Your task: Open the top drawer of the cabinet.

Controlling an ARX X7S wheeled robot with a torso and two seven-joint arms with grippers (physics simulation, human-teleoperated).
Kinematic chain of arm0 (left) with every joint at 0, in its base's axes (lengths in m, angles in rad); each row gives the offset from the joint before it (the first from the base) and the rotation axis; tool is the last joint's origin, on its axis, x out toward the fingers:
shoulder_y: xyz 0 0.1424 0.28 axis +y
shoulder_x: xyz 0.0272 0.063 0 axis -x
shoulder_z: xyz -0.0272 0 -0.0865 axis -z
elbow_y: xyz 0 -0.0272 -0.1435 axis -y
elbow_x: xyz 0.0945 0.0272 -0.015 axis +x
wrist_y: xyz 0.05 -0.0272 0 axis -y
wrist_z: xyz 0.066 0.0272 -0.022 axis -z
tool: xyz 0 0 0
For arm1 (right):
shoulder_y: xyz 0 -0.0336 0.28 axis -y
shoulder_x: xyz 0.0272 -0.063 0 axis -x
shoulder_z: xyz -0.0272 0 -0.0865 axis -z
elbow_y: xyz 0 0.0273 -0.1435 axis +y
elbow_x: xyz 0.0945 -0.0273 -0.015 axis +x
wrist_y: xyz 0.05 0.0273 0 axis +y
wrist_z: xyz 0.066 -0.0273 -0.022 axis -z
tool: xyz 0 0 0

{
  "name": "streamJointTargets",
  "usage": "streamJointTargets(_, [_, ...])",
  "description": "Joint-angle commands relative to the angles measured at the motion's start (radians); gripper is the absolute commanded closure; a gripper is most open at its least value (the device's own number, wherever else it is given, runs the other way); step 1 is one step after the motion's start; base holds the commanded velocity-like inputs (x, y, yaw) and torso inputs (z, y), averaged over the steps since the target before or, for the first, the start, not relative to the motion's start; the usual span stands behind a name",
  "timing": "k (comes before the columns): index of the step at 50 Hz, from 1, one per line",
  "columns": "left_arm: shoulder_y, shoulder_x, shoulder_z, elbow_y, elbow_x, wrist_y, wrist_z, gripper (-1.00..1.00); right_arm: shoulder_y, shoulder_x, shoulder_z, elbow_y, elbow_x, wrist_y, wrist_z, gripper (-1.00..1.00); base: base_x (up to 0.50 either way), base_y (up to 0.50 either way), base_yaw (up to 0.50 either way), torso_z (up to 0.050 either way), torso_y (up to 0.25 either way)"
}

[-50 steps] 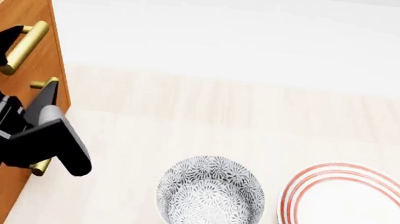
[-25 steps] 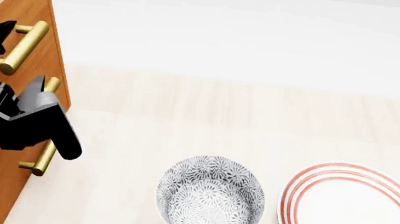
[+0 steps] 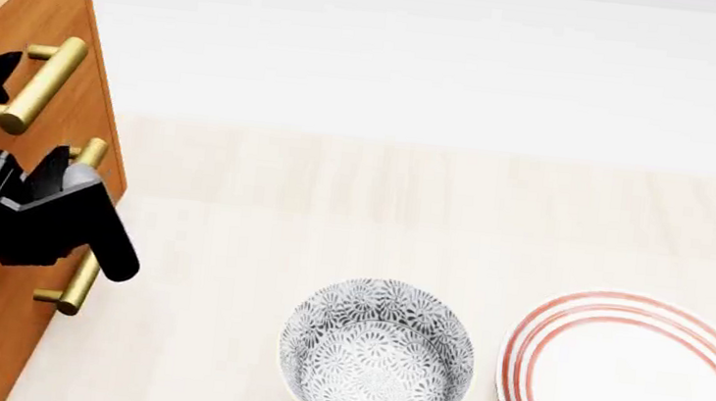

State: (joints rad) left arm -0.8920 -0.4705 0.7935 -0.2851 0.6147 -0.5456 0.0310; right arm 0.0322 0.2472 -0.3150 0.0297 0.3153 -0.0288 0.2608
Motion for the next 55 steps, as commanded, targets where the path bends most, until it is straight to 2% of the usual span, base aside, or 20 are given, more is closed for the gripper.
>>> streamJointTargets(1, [-0.014, 0.033, -0.024, -0.070, 0.002, 0.011, 0.008, -1.00, 0.002, -0.017, 0.020, 0.010, -0.013, -0.006, -0.020, -1.00, 0.00, 0.00, 0.00, 0.000, 0.000])
streamJointTargets(20, [-0.029, 0.045, -0.022, -0.130, 0.006, 0.025, -0.031, -1.00, 0.004, -0.011, 0.013, 0.003, -0.005, 0.002, -0.013, -1.00, 0.00, 0.00, 0.00, 0.000, 0.000])
streamJointTargets(21, [-0.030, 0.045, -0.023, -0.133, 0.009, 0.025, -0.040, 1.00, 0.004, -0.011, 0.013, 0.003, -0.004, 0.003, -0.013, -1.00, 0.00, 0.00, 0.00, 0.000, 0.000])
streamJointTargets(43, [-0.030, 0.049, -0.013, -0.122, 0.017, 0.022, -0.040, 1.00, 0.007, -0.004, 0.003, 0.004, 0.004, 0.009, -0.008, -1.00, 0.00, 0.00, 0.00, 0.000, 0.000])
streamJointTargets(55, [-0.016, 0.106, 0.023, -0.100, 0.021, 0.029, -0.027, 1.00, 0.014, -0.003, 0.002, 0.015, 0.009, 0.000, -0.005, -1.00, 0.00, 0.00, 0.00, 0.000, 0.000])
